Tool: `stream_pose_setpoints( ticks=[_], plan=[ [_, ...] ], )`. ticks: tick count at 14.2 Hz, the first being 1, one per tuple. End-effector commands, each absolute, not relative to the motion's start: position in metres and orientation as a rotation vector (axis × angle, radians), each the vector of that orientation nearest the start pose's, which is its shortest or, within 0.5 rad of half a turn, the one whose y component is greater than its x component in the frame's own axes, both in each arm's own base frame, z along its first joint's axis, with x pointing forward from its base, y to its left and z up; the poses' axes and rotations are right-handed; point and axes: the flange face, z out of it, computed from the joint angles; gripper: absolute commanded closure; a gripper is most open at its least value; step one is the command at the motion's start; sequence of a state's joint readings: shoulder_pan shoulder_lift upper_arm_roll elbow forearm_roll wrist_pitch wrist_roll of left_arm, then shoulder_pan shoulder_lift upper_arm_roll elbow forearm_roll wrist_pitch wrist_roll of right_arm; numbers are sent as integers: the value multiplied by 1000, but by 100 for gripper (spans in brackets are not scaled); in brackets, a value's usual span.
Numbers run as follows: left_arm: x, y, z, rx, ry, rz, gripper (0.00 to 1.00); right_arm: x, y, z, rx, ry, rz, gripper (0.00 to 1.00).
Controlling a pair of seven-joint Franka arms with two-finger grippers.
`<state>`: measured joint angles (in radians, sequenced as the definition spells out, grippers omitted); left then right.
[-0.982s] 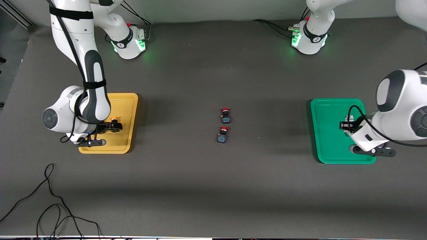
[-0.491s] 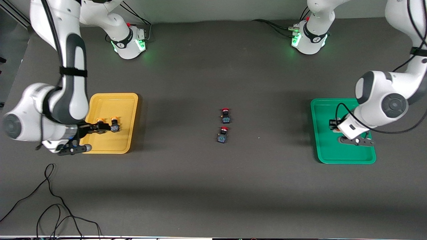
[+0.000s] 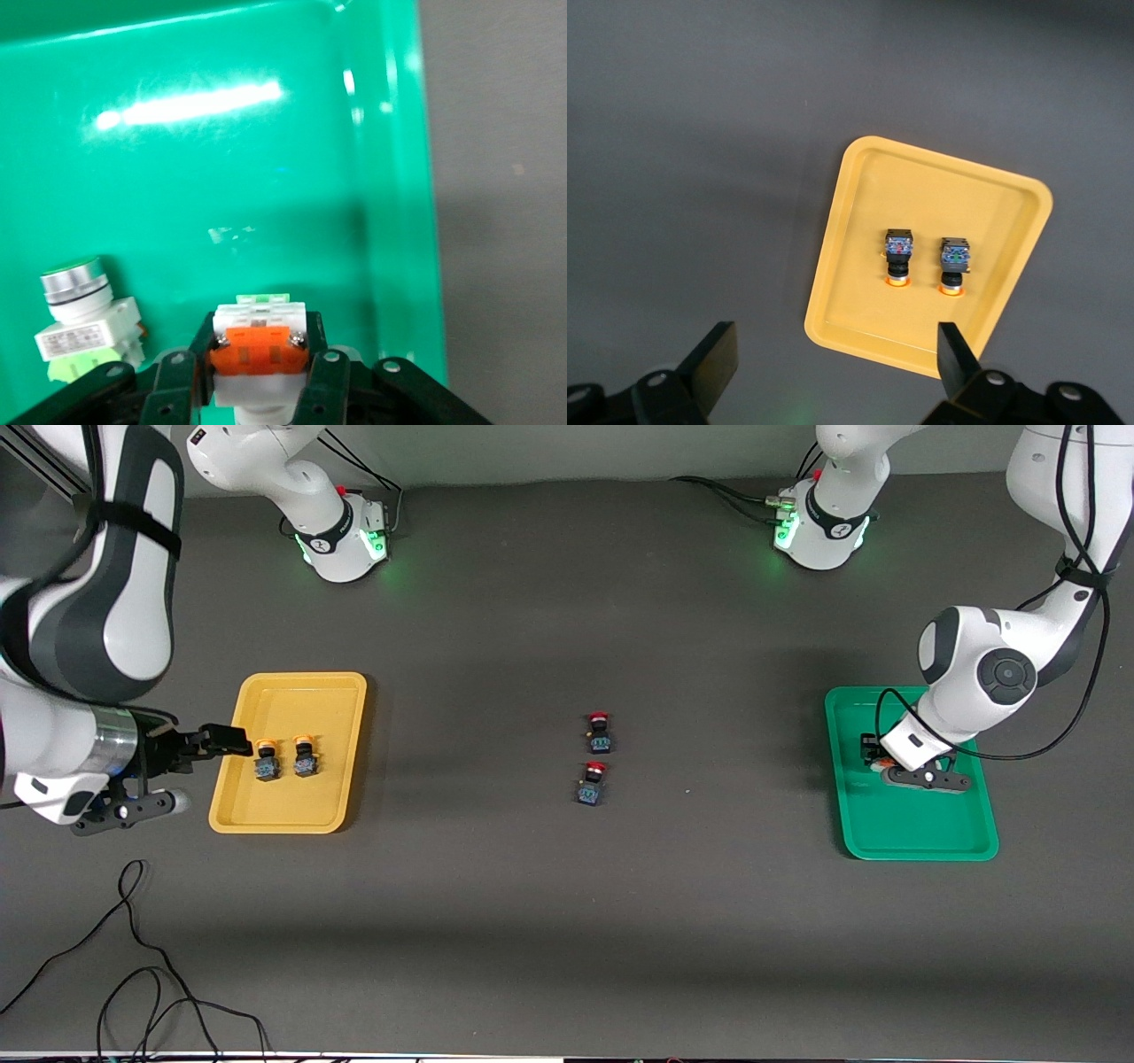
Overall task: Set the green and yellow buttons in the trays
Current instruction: 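Lower both switches into the trays and open both grippers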
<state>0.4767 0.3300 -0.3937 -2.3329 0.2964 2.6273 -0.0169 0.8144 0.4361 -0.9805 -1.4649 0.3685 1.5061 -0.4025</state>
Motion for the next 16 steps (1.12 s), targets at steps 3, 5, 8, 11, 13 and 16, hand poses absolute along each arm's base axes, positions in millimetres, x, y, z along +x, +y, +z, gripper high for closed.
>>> stream_pose_setpoints(
  ticks=[3, 5, 8, 11, 13, 16],
  plan=[
    [513, 31, 193, -3119, 231, -5, 100, 602, 57, 550, -3123, -282, 261, 0],
    [513, 30, 191, -3123, 225, 0, 1, 595, 56, 564, -3115, -222, 244, 0],
    [520, 35, 216, -3093, 218, -40, 0, 592, 48, 570, -3105, -229, 236, 0],
    [539, 47, 284, -3012, 183, 35, 0, 581, 35, 583, -3124, -178, 227, 0],
    [557, 49, 347, -2960, 151, 148, 0, 572, 28, 586, -3113, -171, 227, 0],
    [577, 23, 440, -3010, 81, 328, 0, 549, 6, 587, -3099, -114, 191, 0]
  ],
)
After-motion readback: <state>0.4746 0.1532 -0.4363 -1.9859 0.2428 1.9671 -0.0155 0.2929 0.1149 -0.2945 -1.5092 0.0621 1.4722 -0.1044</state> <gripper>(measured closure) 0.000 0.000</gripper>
